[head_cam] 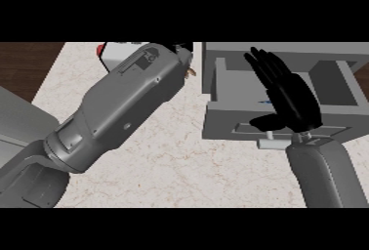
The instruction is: Pick up the can, place it into the drawer and close the drawer
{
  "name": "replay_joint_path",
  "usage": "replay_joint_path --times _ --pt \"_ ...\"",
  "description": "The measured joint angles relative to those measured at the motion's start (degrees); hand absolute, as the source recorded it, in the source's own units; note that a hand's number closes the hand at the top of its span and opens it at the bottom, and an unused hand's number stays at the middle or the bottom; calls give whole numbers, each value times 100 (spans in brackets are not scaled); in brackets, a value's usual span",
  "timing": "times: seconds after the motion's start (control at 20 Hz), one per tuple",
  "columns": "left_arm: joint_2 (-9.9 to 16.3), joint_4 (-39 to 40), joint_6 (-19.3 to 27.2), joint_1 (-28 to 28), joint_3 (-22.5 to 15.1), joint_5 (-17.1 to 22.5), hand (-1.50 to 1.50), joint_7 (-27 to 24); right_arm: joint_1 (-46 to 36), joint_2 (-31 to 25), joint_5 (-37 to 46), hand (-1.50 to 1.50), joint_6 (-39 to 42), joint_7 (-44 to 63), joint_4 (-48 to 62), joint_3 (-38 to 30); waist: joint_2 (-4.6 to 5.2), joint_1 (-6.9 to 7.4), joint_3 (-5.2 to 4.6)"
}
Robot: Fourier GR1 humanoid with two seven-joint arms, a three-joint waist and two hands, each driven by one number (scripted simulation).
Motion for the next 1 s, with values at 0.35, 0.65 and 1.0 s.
replay_joint_path --times 0.35,0.65,1.0 --pt "511 -614 71 308 18 -216 -150 360 -770 194 599 -150 -1032 -16 1908 -95 1 25 2" --pt "909 -1133 42 594 46 -359 -150 671 -1405 135 1056 -150 -1950 -105 3264 -258 -55 36 -61" --pt "1232 -1689 70 885 71 -511 -150 896 -2092 63 1308 -150 -2899 -151 4535 -572 -60 106 -89"
